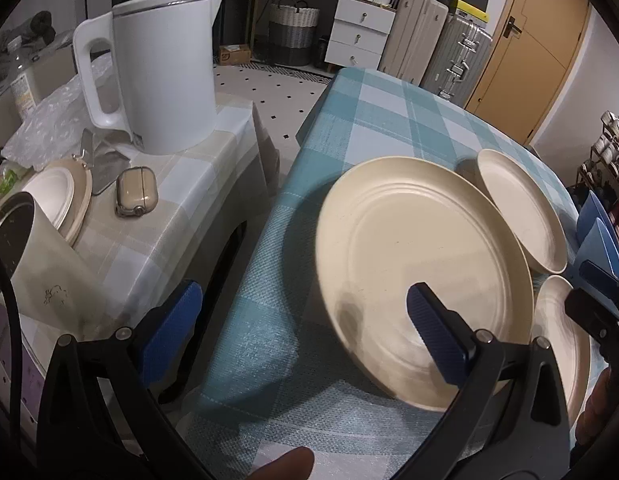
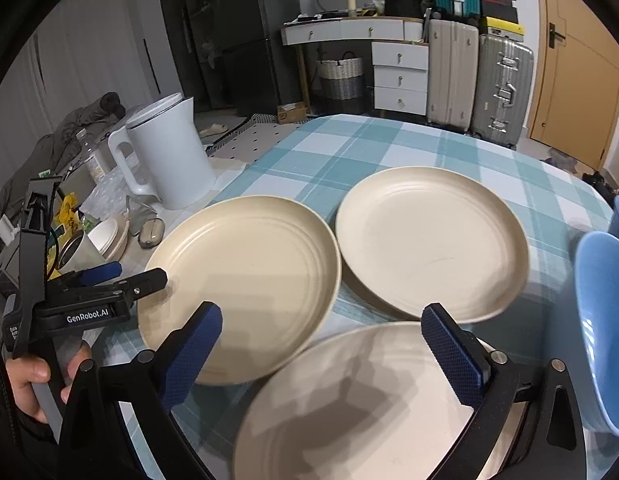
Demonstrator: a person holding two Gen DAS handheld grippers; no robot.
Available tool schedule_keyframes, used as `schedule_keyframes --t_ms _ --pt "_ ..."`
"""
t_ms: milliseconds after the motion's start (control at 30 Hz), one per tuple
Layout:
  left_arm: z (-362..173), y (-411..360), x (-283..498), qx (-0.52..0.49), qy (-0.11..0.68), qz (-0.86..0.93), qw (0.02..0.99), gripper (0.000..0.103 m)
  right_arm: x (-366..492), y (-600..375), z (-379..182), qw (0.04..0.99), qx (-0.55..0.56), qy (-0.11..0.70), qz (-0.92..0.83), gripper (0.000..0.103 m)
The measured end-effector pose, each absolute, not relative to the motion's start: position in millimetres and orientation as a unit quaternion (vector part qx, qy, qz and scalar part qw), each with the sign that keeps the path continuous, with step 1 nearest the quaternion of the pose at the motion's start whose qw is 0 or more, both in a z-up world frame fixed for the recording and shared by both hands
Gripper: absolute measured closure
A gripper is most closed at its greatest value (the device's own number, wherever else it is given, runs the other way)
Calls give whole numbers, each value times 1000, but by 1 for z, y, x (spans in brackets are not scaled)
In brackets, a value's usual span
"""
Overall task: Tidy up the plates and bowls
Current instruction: 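Move the right tool toward the nearest cream plate's rim, then close the right gripper on the cream plate's rim and lift it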
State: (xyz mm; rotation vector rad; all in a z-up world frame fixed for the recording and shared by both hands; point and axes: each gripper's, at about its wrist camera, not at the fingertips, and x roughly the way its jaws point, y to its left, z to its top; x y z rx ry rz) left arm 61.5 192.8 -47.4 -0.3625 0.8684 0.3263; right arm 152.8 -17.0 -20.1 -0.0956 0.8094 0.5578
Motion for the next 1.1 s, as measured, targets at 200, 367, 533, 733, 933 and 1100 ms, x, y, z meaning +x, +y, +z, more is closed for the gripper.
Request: schedule_keyframes --t_ms 200,367,533,733,933,1100 --pt "-49 197 59 -191 416 154 876 2 168 -6 -33 865 -36 414 282 23" --pt "-52 197 60 -194 424 147 872 20 180 1 -44 858 -24 430 279 27" --pt "-51 192 60 -190 417 136 878 28 190 10 -55 851 -23 444 278 37" --pt "-52 188 61 -190 417 125 880 60 195 13 -60 854 -21 447 264 50" --pt "-53 186 62 -191 417 116 881 71 197 14 -60 857 -24 447 255 66" --pt "-54 180 63 -186 417 105 883 85 198 8 -59 861 -14 443 248 78"
